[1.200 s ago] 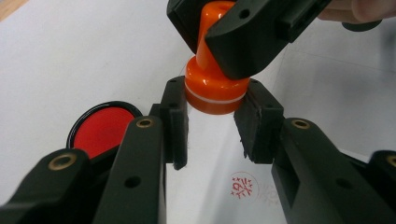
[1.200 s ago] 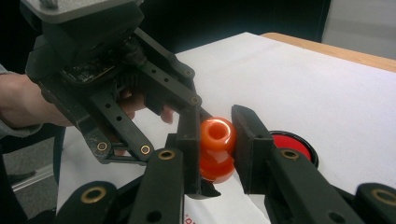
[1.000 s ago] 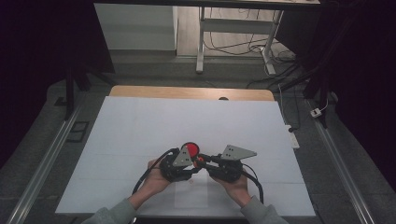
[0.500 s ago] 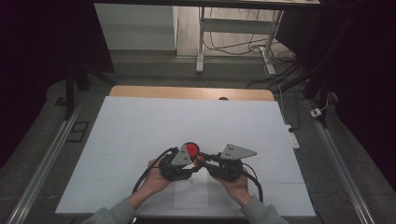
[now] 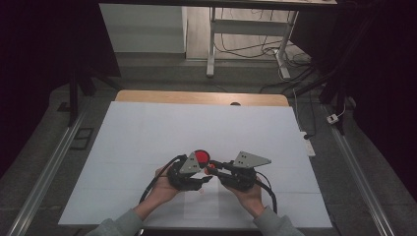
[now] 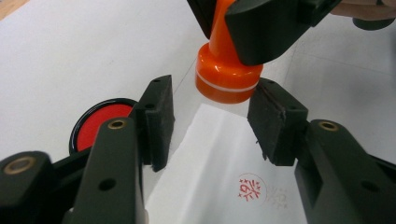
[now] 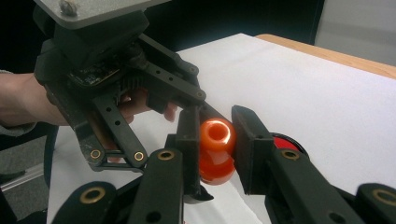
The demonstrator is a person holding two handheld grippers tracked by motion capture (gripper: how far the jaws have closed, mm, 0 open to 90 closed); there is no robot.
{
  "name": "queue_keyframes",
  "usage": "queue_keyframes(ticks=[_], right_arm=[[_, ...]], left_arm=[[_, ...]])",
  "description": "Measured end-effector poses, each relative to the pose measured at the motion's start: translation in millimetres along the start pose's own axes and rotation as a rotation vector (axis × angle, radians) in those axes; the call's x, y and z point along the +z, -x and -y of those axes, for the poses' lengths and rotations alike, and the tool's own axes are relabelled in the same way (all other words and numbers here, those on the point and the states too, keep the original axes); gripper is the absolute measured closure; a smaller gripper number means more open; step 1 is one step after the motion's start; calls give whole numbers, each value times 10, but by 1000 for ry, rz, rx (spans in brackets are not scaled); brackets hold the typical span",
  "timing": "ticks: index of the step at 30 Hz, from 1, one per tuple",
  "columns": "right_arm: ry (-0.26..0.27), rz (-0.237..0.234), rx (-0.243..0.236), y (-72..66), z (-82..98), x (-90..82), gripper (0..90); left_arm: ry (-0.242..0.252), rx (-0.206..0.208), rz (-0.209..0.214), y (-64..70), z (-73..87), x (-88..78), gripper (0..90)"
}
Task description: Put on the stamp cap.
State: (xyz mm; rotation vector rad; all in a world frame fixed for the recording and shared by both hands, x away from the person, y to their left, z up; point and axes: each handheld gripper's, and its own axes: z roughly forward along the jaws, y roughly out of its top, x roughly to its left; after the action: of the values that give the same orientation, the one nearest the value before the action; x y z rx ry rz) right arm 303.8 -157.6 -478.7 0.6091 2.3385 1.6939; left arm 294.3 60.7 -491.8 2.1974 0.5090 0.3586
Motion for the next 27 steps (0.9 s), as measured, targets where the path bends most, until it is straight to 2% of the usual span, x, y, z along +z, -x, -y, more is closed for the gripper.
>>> queue_keyframes(ticks=[4,6,10,14,20,24,27], right_arm=[[4,1,0,1,-3,-4,726],[5,2,-1,4,-4,-7,726],[8,3,1,10,-9,-17,726],[7,7,-1,18,-12,-25,725],[3,17,-6,34,-15,-34,726],[5,21,-7,41,-18,-42,725],[4,23,-8,47,-21,-50,726]], left_arm=[[5,-8,-3,0,7,-19,455],[-1,-16,-14,1,18,-36,397],[2,-47,-20,-11,59,-94,354],[8,-75,-26,-40,114,-176,340],[24,-107,-67,-89,209,-352,311],[32,-125,-72,-108,266,-434,308],[24,-135,-74,-88,372,-516,309]])
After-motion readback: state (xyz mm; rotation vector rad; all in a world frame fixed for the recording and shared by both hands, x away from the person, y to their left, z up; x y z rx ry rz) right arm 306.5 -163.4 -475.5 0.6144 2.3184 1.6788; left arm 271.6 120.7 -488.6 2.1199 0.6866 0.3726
